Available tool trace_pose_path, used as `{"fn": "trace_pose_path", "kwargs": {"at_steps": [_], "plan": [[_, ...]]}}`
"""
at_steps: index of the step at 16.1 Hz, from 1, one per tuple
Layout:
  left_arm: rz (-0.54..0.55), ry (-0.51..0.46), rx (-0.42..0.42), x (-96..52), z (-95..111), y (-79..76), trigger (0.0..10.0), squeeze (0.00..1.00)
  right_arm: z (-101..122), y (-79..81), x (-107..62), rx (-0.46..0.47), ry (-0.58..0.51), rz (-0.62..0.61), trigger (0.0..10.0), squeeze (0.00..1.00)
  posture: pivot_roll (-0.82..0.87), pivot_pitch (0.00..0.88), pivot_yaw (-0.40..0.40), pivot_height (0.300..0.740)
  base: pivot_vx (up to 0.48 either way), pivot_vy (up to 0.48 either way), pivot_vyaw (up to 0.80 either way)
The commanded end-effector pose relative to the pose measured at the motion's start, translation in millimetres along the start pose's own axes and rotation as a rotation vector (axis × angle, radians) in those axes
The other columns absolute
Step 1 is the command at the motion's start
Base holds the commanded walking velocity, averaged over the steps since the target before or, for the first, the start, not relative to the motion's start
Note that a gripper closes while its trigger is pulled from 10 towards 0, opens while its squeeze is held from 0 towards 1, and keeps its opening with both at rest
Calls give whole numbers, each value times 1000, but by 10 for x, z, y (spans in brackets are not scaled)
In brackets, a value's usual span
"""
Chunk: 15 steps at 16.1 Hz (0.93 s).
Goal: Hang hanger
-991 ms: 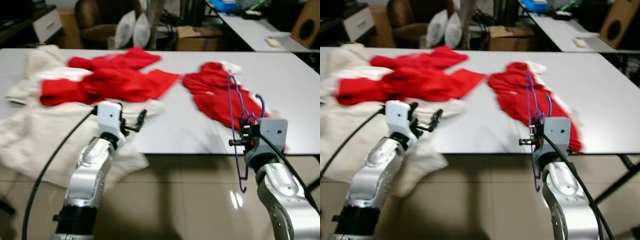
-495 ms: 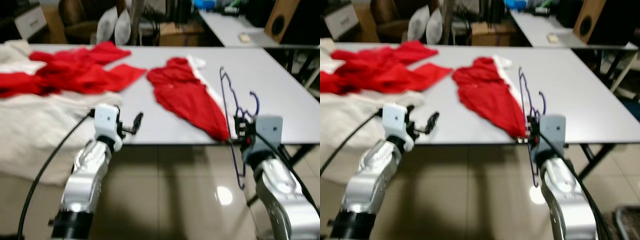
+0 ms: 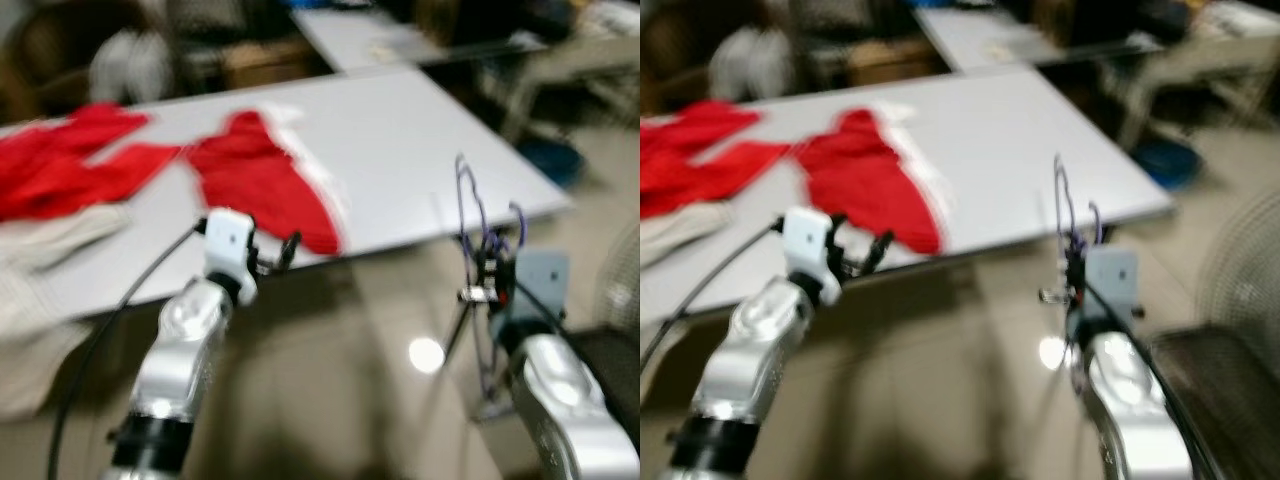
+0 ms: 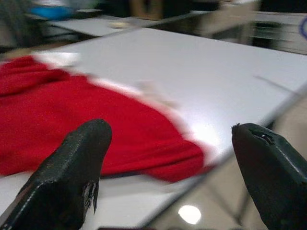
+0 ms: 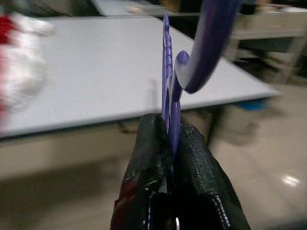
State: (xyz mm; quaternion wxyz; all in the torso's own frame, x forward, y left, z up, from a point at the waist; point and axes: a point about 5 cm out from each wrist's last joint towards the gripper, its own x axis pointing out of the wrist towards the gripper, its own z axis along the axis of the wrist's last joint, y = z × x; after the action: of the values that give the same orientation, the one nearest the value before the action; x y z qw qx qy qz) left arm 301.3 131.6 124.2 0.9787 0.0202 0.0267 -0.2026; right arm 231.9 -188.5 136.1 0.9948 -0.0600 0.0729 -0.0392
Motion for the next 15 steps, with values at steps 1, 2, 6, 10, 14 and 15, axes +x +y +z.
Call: {"fn": "trace_pose_path", "kwargs": {"at_steps": [1, 2, 6, 10, 14, 15], "plan": [[-3, 12, -5, -9, -21, 46, 10000, 0, 24, 4, -20, -18, -4, -3, 10000, 0, -252, 0, 102, 740, 0, 0, -756], [-3, 8, -8, -11, -24, 42, 10000, 0, 32, 9, -38, -21, -7, 8, 10000, 0, -253, 0, 98, 740, 0, 0, -756], [35, -13, -31, -83, -54, 78, 10000, 0, -22, 101, -38, -37, -2, 91, 10000, 0, -220, 0, 67, 740, 0, 0, -756], [81, -5, -35, -127, -69, 149, 10000, 0, -13, 141, 21, -55, -20, 113, 10000, 0, -206, 0, 38, 740, 0, 437, -188], [149, 5, -32, -138, -110, 247, 10000, 0, -114, 118, 21, -68, 10, 129, 10000, 0, -213, 0, 39, 740, 0, 78, 0], [144, -8, -17, -107, -73, 235, 10000, 0, -108, 109, 48, -18, -3, 117, 10000, 0, -193, 0, 34, 740, 0, 0, 0]]}}
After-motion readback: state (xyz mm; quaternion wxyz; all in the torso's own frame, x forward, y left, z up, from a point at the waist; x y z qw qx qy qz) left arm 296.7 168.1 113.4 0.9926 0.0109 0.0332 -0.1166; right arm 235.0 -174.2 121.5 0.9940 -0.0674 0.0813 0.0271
